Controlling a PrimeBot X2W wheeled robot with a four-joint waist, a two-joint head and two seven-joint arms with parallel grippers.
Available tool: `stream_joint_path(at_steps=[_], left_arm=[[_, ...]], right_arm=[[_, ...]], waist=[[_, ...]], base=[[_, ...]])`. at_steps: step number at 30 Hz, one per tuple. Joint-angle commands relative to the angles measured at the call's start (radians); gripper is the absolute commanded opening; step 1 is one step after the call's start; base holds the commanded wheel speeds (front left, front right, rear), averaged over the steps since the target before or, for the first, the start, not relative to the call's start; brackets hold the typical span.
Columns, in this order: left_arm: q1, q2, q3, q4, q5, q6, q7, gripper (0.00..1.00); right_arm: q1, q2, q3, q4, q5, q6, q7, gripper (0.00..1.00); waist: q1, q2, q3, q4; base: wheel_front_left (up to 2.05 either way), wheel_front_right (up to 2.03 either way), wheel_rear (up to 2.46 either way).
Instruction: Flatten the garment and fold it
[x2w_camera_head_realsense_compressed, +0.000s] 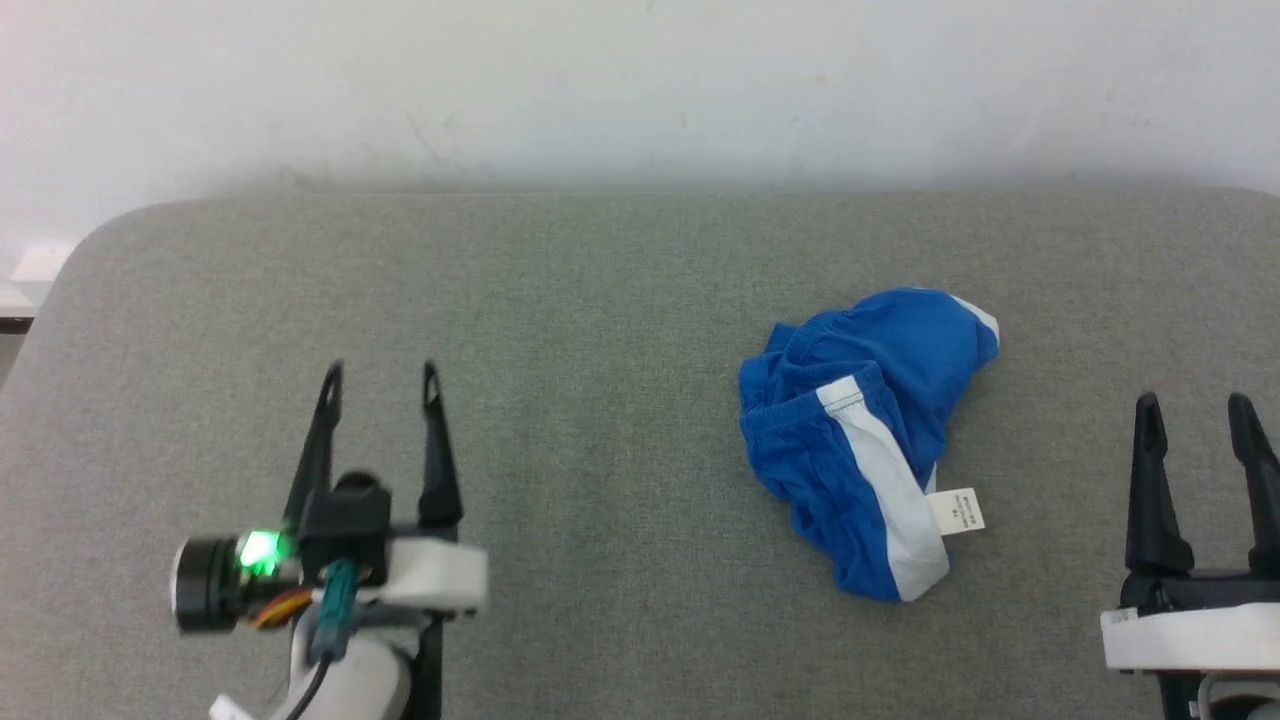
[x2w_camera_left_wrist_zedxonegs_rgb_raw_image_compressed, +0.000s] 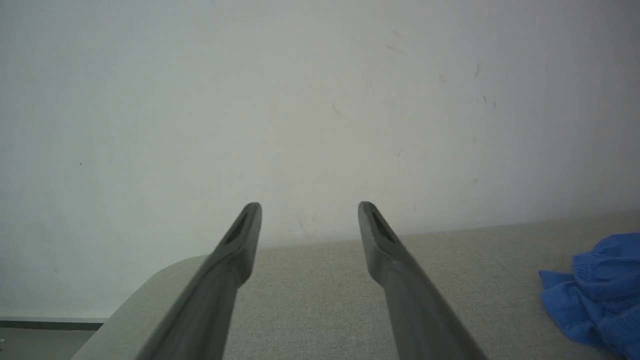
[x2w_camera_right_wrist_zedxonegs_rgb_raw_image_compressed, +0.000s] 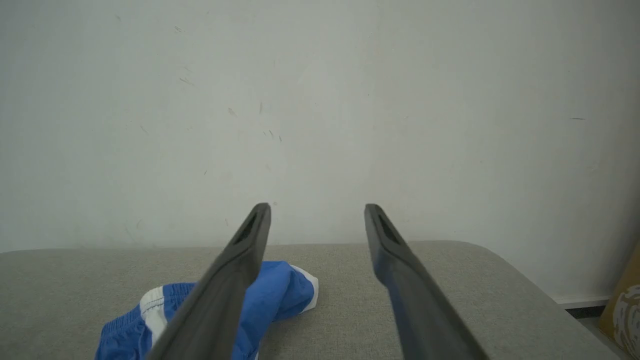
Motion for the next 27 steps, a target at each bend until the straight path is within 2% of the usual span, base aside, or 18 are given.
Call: stream_joint_path(at_steps=[1,4,8,14,18,22,27], left_arm=[[0.027,-0.006,0.015,-0.005,0.012,-0.001,-0.005,1.00],[0.100,-0.027,0.068,-0.011,0.037,-0.040,-0.005,1.00],[0.155,-0.060,0.124,-0.012,0.066,-0.112,-0.005,1.00],[0.112,-0.096,0.179,-0.006,0.116,-0.234,-0.005,1.00],[-0.018,-0.100,0.185,0.031,0.123,-0.351,-0.005,1.00],[-0.183,-0.093,0.142,0.140,0.115,-0.486,0.004,1.00],[-0.388,-0.108,0.062,0.268,0.082,-0.649,0.153,1.00]], right_arm=[[0.015,0.002,0.002,0.004,0.002,-0.002,-0.005,1.00],[0.033,0.002,0.004,0.014,0.005,-0.002,-0.005,1.00],[0.047,0.002,0.004,0.020,0.010,-0.002,-0.005,1.00],[0.039,0.002,0.009,0.019,0.011,-0.002,-0.005,1.00],[0.025,0.002,0.015,0.015,0.002,-0.002,-0.005,1.00],[0.017,0.002,0.025,0.015,-0.002,-0.002,-0.005,1.00],[0.011,0.002,0.039,0.017,-0.005,-0.002,-0.005,1.00]], waist=[[0.0001,0.0000,-0.004,0.001],[0.0001,0.0000,-0.012,0.001],[0.0001,0.0000,-0.019,-0.001],[0.0001,0.0000,-0.018,-0.010],[0.0001,0.0000,-0.018,-0.014],[0.0001,0.0000,-0.020,-0.030],[0.0001,0.0000,-0.007,-0.060]], base=[[0.00,0.00,0.00],[0.00,0.00,0.00],[0.00,0.00,0.00],[0.00,0.00,0.00],[0.00,0.00,0.00],[0.00,0.00,0.00],[0.00,0.00,0.00]])
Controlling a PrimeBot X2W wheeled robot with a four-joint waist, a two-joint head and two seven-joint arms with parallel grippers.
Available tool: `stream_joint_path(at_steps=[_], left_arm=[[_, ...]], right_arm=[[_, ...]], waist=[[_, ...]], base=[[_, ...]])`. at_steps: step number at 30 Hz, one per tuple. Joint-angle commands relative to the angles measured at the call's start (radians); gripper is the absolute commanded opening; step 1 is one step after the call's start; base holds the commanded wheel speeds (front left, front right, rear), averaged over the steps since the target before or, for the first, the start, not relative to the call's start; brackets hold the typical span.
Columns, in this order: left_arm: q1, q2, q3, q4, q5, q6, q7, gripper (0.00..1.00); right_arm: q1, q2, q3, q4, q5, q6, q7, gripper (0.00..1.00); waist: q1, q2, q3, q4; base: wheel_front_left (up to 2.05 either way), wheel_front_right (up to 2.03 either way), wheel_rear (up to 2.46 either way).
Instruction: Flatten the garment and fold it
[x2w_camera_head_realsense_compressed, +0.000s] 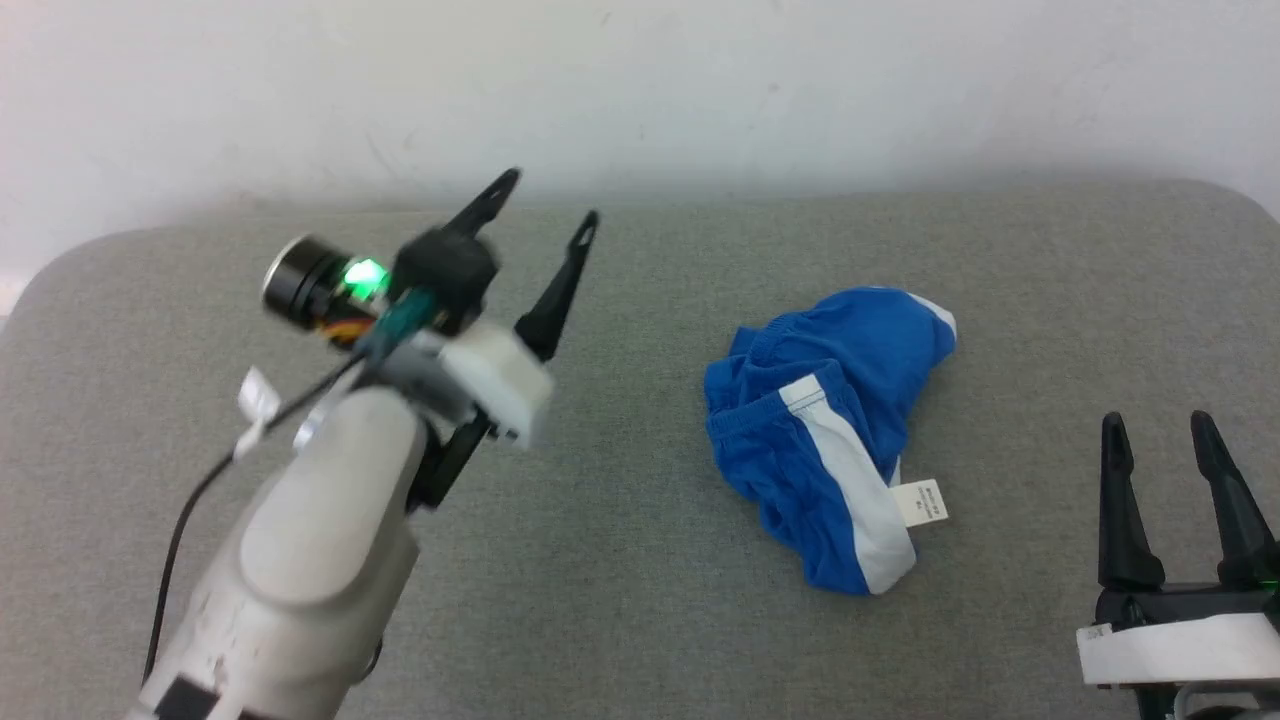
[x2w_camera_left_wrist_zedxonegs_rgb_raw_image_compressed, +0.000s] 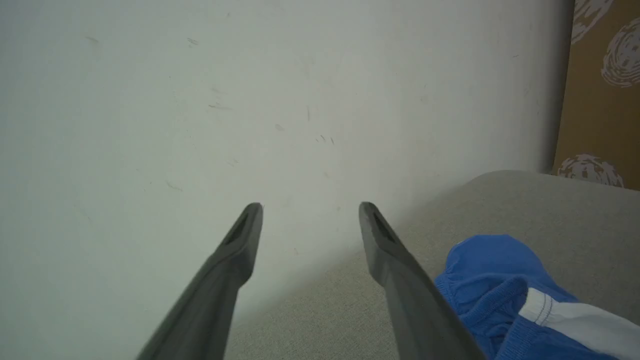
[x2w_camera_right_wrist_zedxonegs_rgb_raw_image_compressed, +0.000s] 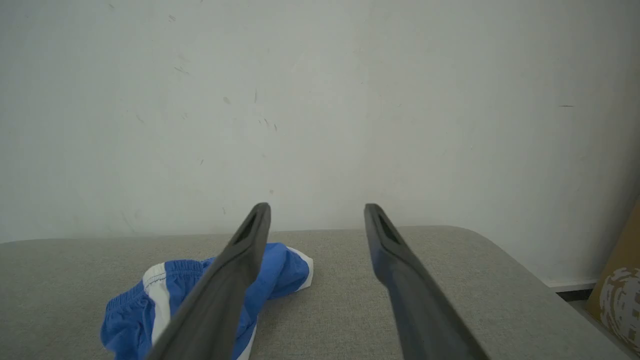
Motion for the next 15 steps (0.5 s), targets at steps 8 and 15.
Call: stream_joint_path(at_steps=[8,15], left_arm=[[-0.222,-0.012,-0.301,0.102,-0.240,-0.057,0.383,1.00],[-0.387,0.066,-0.594,0.056,-0.528,-0.058,0.614,1.00]], right_arm=[[-0.035,0.002,0.041,0.016,-0.004,-0.002,-0.005,1.00],[-0.077,0.002,0.064,0.019,-0.001,-0.002,-0.005,1.00]], waist=[[-0.0001,-0.0001,0.057,-0.071],[-0.0001,-0.0001,0.128,-0.141]], base=[[0.00,0.00,0.00],[0.00,0.00,0.00]])
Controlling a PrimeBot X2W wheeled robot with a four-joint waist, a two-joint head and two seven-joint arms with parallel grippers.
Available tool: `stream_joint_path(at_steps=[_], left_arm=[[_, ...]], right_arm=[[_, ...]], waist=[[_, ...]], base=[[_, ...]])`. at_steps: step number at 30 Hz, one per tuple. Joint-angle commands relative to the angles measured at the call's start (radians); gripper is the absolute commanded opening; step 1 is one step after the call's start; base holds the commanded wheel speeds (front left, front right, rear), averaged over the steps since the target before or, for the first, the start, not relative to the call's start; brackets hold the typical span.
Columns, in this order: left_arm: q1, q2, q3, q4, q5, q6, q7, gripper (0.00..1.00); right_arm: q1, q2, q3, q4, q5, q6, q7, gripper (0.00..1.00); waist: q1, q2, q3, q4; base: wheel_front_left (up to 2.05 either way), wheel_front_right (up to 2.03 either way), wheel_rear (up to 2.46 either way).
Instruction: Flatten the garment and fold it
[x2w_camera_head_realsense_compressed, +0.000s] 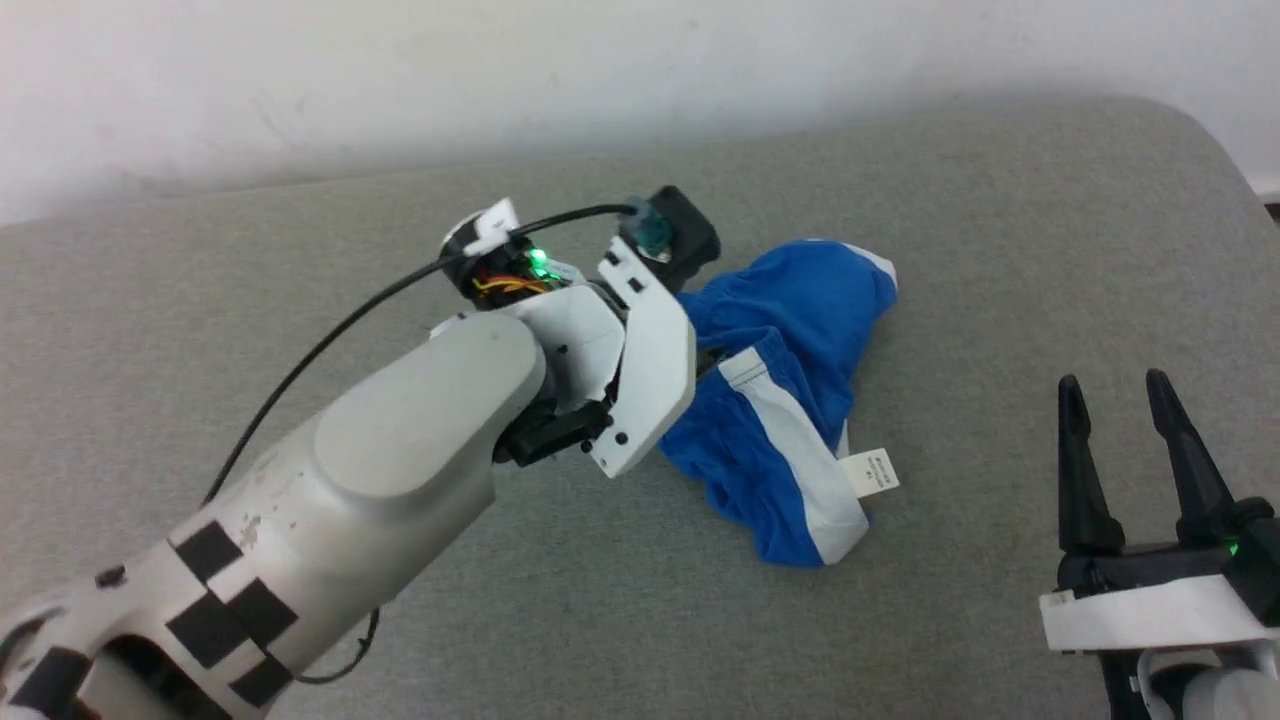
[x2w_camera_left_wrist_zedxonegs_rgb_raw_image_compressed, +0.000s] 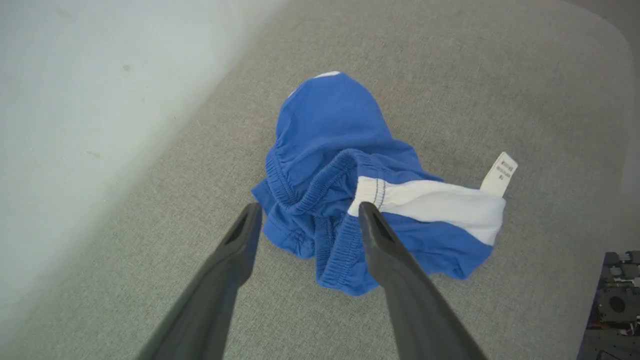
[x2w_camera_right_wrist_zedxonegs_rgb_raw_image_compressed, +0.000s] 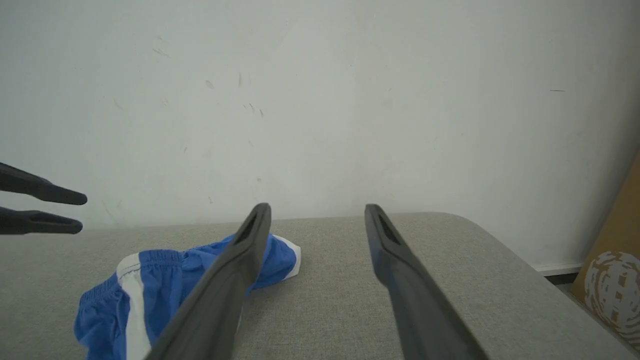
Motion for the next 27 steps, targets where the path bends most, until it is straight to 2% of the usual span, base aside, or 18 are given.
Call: stream_joint_path(at_steps=[1,5,8,11,14,15,16,17,19,21,27], left_arm=[[-0.035,0.007,-0.044,-0.007,-0.033,-0.006,0.028,1.00],[-0.107,0.027,-0.170,-0.002,-0.126,-0.006,0.111,1.00],[-0.131,0.036,-0.217,-0.004,-0.170,-0.006,0.160,1.00],[-0.116,0.052,-0.234,-0.024,-0.158,-0.006,0.217,1.00],[-0.044,0.069,-0.235,-0.073,-0.099,-0.006,0.297,1.00],[-0.027,0.076,-0.236,-0.084,-0.097,-0.006,0.301,0.25],[-0.027,0.076,-0.236,-0.084,-0.097,-0.006,0.301,0.25],[-0.015,0.081,-0.236,-0.092,-0.097,-0.006,0.302,0.00],[-0.005,0.093,-0.236,-0.113,-0.077,-0.006,0.292,0.00],[-0.006,0.104,-0.236,-0.125,-0.066,-0.006,0.235,0.00],[-0.020,0.160,-0.213,-0.098,-0.043,-0.005,-0.067,0.00]], right_arm=[[-0.022,0.002,0.005,0.003,0.002,-0.002,-0.005,1.00],[-0.055,0.002,0.020,0.003,0.011,-0.002,-0.005,1.00],[-0.075,0.002,0.028,0.004,0.021,-0.002,-0.005,1.00],[-0.084,0.002,0.031,0.005,0.029,-0.002,-0.005,1.00],[-0.087,0.002,0.033,0.009,0.029,-0.002,-0.005,1.00],[-0.087,0.002,0.029,0.009,0.029,-0.002,-0.005,1.00],[-0.087,0.002,0.029,0.009,0.029,-0.002,-0.005,1.00],[-0.085,0.002,0.025,0.010,0.027,-0.002,-0.005,1.00],[-0.083,0.002,0.022,0.011,0.020,-0.002,-0.005,1.00],[-0.081,0.002,0.020,0.010,0.013,-0.002,-0.005,1.00],[-0.060,0.002,0.004,0.005,-0.010,-0.002,-0.005,1.00]], waist=[[-0.0001,-0.0001,0.055,-0.052],[-0.0001,-0.0001,0.106,-0.094],[-0.0001,-0.0001,0.140,-0.123],[-0.0001,-0.0001,0.163,-0.140],[-0.0001,-0.0001,0.173,-0.145],[-0.0001,-0.0001,0.173,-0.141],[-0.0001,-0.0001,0.173,-0.141],[-0.0001,-0.0001,0.172,-0.135],[-0.0001,-0.0001,0.164,-0.117],[-0.0001,-0.0001,0.151,-0.094],[-0.0001,-0.0001,0.086,-0.001]], base=[[0.00,0.00,0.00],[0.00,0.00,0.00],[0.00,0.00,0.00],[0.00,0.00,0.00],[0.00,0.00,0.00],[0.00,0.00,0.00],[0.00,0.00,0.00],[0.00,0.00,0.00],[0.00,0.00,0.00],[0.00,0.00,0.00],[0.00,0.00,0.00]])
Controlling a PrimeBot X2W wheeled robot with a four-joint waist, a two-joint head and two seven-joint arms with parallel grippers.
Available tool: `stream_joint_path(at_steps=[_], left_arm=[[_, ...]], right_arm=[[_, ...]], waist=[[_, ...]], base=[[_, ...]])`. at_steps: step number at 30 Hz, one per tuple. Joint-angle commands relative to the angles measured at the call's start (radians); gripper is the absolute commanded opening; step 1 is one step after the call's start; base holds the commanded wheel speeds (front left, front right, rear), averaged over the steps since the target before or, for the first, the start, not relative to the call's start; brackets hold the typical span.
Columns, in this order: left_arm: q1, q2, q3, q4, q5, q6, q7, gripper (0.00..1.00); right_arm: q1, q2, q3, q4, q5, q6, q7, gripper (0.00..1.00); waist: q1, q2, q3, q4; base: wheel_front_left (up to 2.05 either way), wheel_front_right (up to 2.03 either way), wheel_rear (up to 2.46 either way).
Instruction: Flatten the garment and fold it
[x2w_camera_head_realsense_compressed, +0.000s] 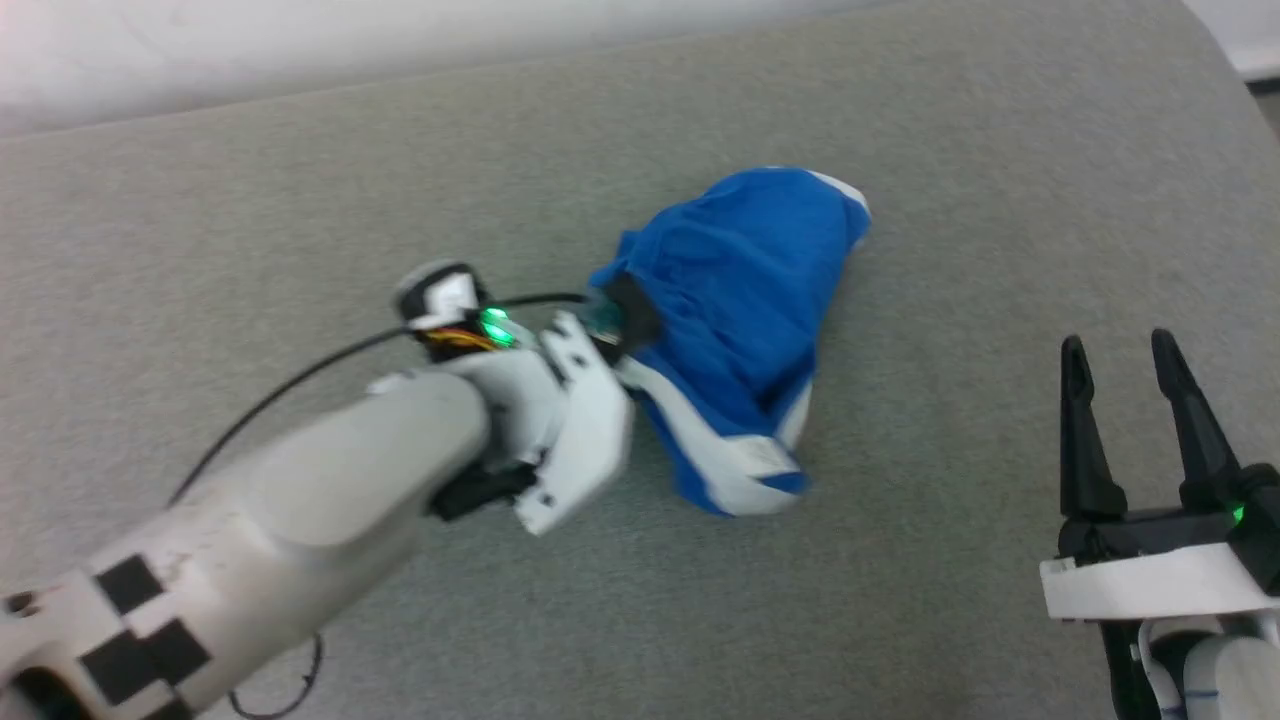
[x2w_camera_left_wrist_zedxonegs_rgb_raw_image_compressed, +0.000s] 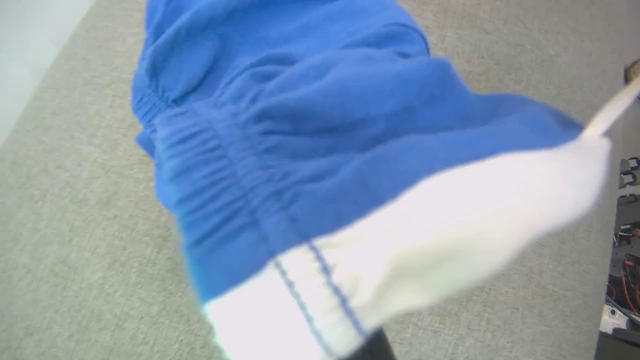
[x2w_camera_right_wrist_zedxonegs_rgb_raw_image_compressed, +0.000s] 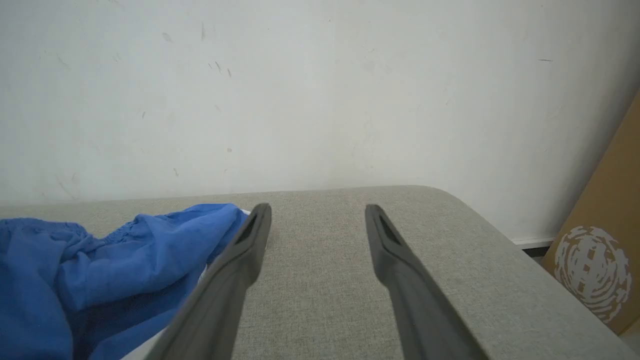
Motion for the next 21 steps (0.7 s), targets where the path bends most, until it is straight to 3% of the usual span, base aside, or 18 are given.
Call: stream_joint_path(at_steps=[1,9,14,15,16,17,21], left_arm=[[0.008,0.020,0.007,0.011,0.010,0.000,-0.017,0.00],[0.210,0.179,0.044,0.105,-0.009,0.119,-0.188,0.00],[0.358,0.186,0.056,0.154,-0.096,0.150,-0.240,0.00],[0.376,0.178,0.064,0.159,-0.108,0.156,-0.260,0.21],[0.389,0.169,0.072,0.162,-0.118,0.161,-0.284,0.92],[0.400,0.160,0.084,0.164,-0.125,0.170,-0.314,1.00],[0.417,0.148,0.124,0.147,-0.110,0.222,-0.440,1.00]], right_arm=[[0.012,0.003,0.000,-0.001,-0.006,-0.002,-0.005,1.00],[0.049,0.003,0.008,-0.002,-0.019,-0.002,-0.005,1.00],[0.067,0.003,0.012,0.001,-0.029,-0.002,-0.005,1.00],[0.071,0.003,0.015,0.002,-0.035,-0.002,-0.005,1.00],[0.075,0.003,0.016,0.004,-0.044,-0.002,-0.005,1.00],[0.078,0.003,0.017,0.004,-0.056,-0.002,-0.005,1.00],[0.066,0.003,0.018,-0.002,-0.107,-0.002,-0.005,1.00]], waist=[[0.0000,0.0000,-0.073,0.083],[0.0000,0.0000,-0.124,0.184],[0.0000,0.0000,-0.141,0.221],[0.0000,0.0000,-0.147,0.228],[0.0000,0.0000,-0.155,0.237],[0.0000,0.0000,-0.163,0.246],[0.0000,0.0000,-0.198,0.276]], base=[[0.00,0.00,0.00],[0.00,0.00,0.00],[0.00,0.00,0.00],[0.00,0.00,0.00],[0.00,0.00,0.00],[0.00,0.00,0.00],[0.00,0.00,0.00]])
